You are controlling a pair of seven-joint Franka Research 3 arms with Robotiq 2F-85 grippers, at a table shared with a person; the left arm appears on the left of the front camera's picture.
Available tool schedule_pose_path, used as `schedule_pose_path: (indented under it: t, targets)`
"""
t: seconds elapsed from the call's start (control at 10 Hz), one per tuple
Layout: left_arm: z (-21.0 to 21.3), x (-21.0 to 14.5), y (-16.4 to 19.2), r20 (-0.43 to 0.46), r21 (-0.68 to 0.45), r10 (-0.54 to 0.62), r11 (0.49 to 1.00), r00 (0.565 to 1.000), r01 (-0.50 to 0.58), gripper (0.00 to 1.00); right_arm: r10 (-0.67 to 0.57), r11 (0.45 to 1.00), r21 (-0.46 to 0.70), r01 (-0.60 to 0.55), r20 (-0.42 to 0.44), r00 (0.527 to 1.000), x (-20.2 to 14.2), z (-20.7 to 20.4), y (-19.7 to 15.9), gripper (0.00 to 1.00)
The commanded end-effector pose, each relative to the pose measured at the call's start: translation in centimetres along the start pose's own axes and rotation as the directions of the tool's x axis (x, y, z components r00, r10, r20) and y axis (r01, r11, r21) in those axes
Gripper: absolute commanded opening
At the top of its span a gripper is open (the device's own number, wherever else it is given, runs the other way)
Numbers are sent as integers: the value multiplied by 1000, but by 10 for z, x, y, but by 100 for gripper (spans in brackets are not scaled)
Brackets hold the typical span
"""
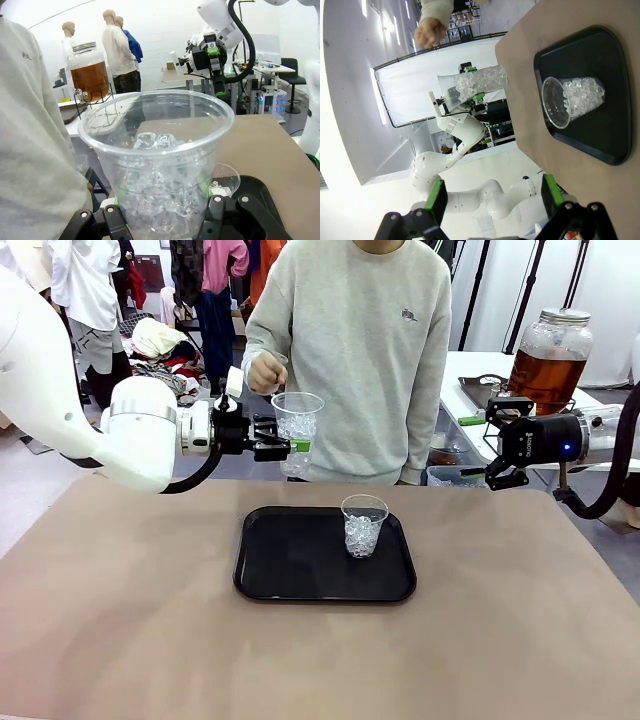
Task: Pour the drink into the iced cup.
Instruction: Pick up the iced cup indicated by the human and present it to them, then open the gripper to release the iced cup you were holding.
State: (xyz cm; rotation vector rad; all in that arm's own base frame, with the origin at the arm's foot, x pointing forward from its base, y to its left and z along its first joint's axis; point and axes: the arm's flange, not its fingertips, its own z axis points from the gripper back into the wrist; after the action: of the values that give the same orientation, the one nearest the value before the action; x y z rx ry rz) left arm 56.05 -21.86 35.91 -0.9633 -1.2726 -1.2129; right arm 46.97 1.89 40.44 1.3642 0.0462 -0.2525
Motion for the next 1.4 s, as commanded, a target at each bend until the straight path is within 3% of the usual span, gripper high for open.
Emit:
schedule_pose_path:
  t: [0.0,1.3]
  targets:
    - [1,3,-2,7,-3,-6,1000,1000,6,60,1,1000,1,-1,5,1000,0,0,0,100]
    - [1,3,-2,7,-3,-6,1000,1000,6,60,1,1000,1,-1,5,1000,0,0,0,100]
